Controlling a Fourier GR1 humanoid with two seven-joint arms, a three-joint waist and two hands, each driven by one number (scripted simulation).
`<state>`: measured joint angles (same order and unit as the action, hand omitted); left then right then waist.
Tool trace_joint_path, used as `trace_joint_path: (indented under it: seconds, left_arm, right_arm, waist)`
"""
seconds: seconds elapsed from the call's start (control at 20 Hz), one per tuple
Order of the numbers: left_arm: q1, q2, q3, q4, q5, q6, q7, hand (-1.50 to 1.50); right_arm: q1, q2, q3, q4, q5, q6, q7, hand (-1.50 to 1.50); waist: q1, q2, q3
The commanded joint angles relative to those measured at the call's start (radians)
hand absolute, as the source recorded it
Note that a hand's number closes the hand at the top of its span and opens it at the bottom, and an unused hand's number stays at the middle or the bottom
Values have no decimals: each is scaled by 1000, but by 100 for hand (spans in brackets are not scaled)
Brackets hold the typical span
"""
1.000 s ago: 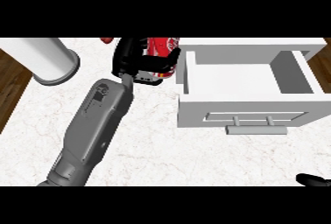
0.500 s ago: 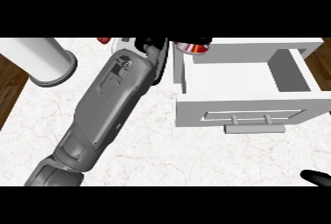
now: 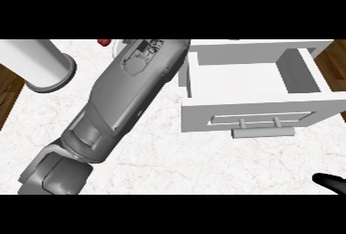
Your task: Pick up the can, place it into the drawer and close the drawer
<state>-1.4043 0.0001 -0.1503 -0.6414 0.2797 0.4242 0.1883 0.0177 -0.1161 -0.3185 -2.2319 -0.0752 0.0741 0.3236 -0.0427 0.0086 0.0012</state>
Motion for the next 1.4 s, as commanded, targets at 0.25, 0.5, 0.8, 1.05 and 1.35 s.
trace_joint_path:
  seconds: [0.25,0.5,0.8,1.05,1.35]
  left_arm:
    - [-124,0,-60,220,90,26,-63,150]
    - [-227,0,-103,264,119,119,-33,150]
    - [-213,0,-146,304,171,199,-77,-150]
    - [-220,0,-171,320,203,236,-97,-150]
    - [-248,0,-141,343,251,228,-114,-150]
  right_arm:
    - [-4,1,5,-16,-27,8,8,-150]
    - [-29,-51,-20,-23,-49,22,63,-150]
    - [-53,-10,41,9,8,-2,34,-150]
    - [-107,-79,46,-10,55,16,48,-150]
    - [-112,-102,108,26,166,49,-48,-150]
  waist:
    - [-30,8,1]
    - [-51,10,2]
    - [-55,16,2]
    - [-75,21,2]
    - [-56,24,3]
